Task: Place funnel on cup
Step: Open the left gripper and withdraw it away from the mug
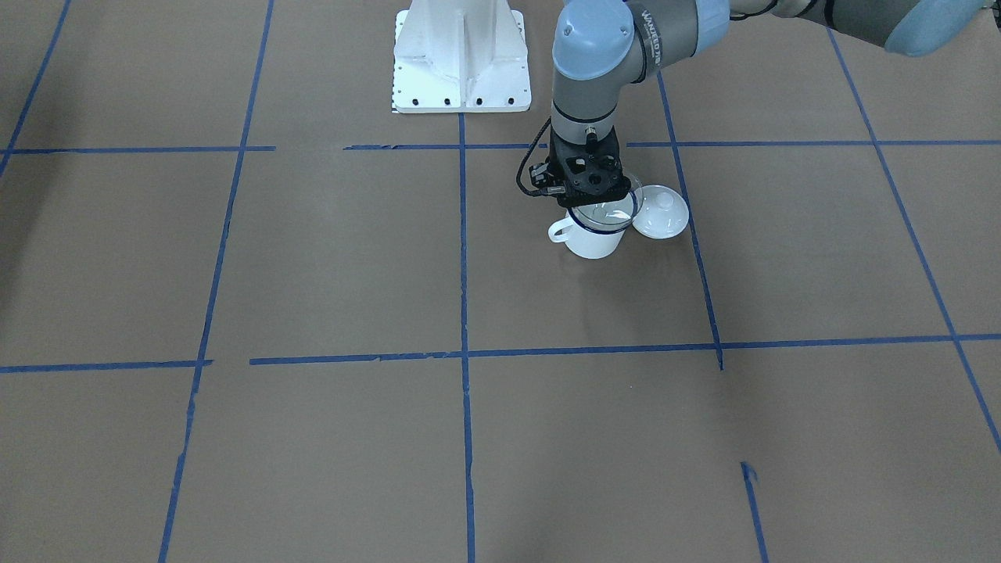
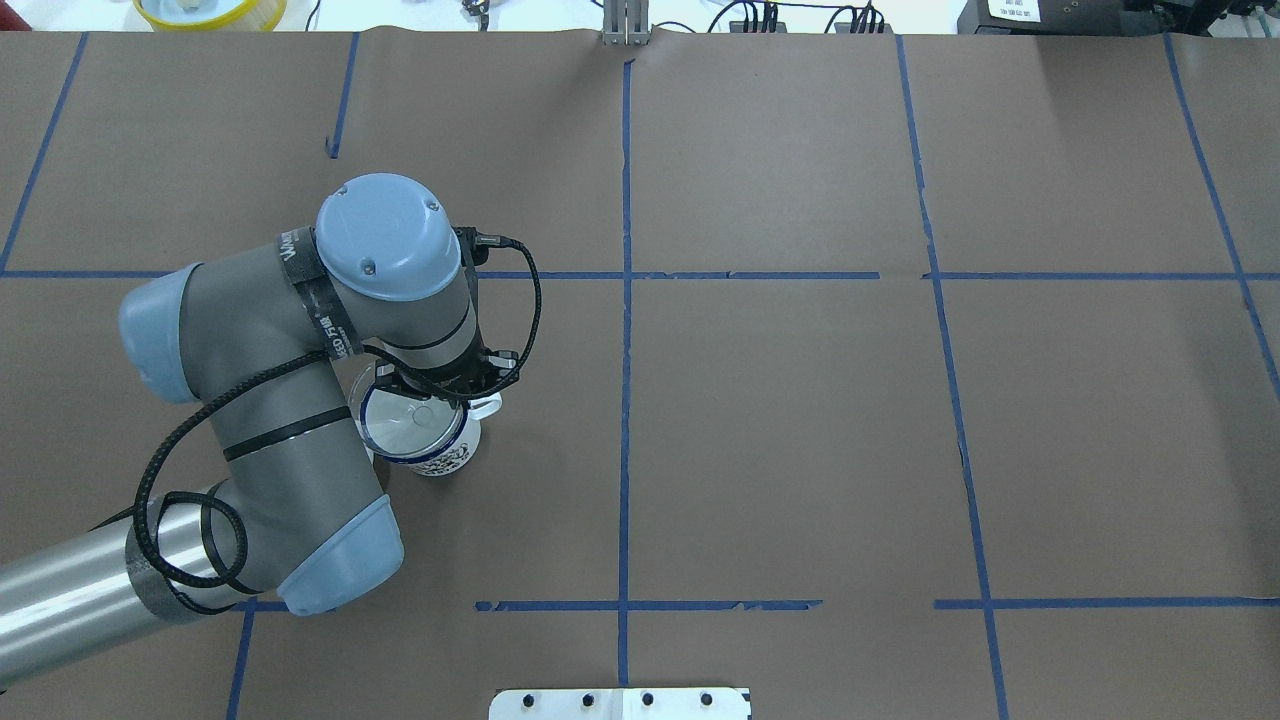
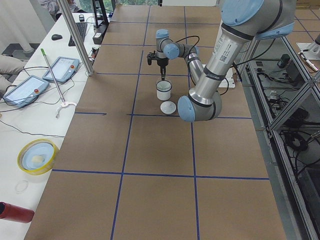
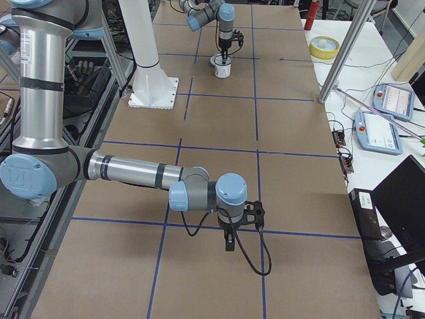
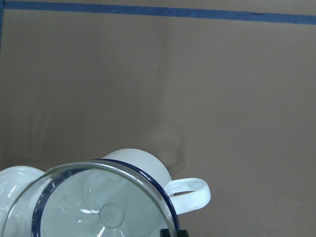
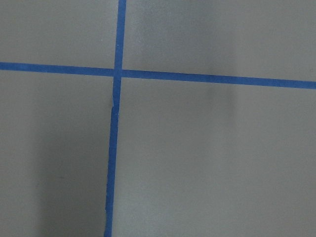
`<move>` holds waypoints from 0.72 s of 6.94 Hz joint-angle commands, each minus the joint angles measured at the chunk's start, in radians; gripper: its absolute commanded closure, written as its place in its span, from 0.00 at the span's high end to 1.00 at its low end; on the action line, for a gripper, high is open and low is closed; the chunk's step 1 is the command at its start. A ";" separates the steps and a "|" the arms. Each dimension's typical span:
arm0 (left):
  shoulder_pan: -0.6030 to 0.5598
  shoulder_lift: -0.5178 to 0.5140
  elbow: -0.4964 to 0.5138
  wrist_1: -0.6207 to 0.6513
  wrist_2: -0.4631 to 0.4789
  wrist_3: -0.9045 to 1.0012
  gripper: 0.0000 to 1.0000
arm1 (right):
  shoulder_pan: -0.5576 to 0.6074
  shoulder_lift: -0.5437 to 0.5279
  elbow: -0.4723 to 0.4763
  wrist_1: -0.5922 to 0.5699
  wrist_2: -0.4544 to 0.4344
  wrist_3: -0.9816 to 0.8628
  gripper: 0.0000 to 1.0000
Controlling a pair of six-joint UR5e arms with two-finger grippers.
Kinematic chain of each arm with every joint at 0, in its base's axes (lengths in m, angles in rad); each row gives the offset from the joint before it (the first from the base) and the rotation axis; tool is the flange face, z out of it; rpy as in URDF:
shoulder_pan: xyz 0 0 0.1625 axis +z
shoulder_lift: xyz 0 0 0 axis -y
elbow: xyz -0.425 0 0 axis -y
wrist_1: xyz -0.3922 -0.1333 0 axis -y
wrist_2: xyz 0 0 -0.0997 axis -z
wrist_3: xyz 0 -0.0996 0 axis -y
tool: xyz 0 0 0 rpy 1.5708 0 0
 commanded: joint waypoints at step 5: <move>-0.274 0.329 -0.208 -0.254 -0.060 0.545 1.00 | 0.000 0.000 0.000 0.000 0.000 0.000 1.00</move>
